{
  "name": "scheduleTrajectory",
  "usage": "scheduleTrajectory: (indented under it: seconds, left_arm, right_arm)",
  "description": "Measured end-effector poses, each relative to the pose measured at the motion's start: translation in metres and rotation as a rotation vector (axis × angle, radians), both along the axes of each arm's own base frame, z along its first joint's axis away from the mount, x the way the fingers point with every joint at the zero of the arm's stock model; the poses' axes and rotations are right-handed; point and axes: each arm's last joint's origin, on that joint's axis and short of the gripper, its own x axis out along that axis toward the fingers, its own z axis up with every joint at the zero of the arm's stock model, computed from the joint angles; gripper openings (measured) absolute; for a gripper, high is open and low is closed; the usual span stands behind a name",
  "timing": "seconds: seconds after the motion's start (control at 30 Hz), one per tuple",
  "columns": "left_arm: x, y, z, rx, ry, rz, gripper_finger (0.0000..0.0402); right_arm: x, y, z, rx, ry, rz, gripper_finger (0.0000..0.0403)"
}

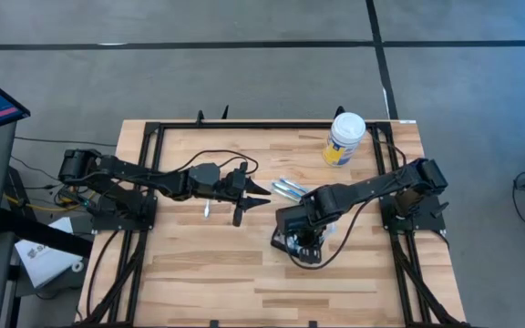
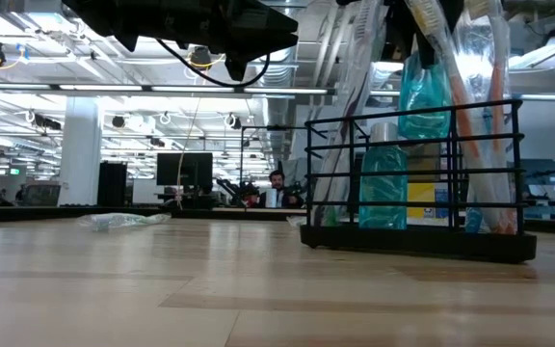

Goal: Pick & Place toothbrushing station
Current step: Put the blue mouthwash into the mesh organizer

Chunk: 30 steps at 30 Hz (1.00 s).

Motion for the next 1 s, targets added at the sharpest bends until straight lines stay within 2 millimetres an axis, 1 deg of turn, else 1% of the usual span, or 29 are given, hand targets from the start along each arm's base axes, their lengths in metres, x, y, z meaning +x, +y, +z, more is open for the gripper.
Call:
scheduleTrajectory:
  seconds: [0.43,0.5,0.63,0.77,1.0]
  left_arm:
    - [0.0,0.0,0.0,0.0,0.0,0.0,0.01]
    - [0.0,0.0,0.0,0.0,0.0,0.0,0.01]
    - [0.0,0.0,0.0,0.0,0.0,0.0,0.01]
    - [0.0,0.0,0.0,0.0,0.0,0.0,0.01]
    - [0.0,0.0,0.0,0.0,0.0,0.0,0.01]
  right_arm:
    - [0.002,0.0,0.0,0.003,-0.017,0.006,0.0083]
    - [0.002,0.0,-0.005,0.004,-0.023,0.005,0.0083]
    - [-0.001,-0.003,-0.022,-0.01,0.014,-0.004,0.0083]
    - [0.002,-0.003,-0.029,0.002,-0.02,-0.005,0.0083]
    - [0.0,-0.005,-0.039,0.0,0.004,-0.018,0.0083]
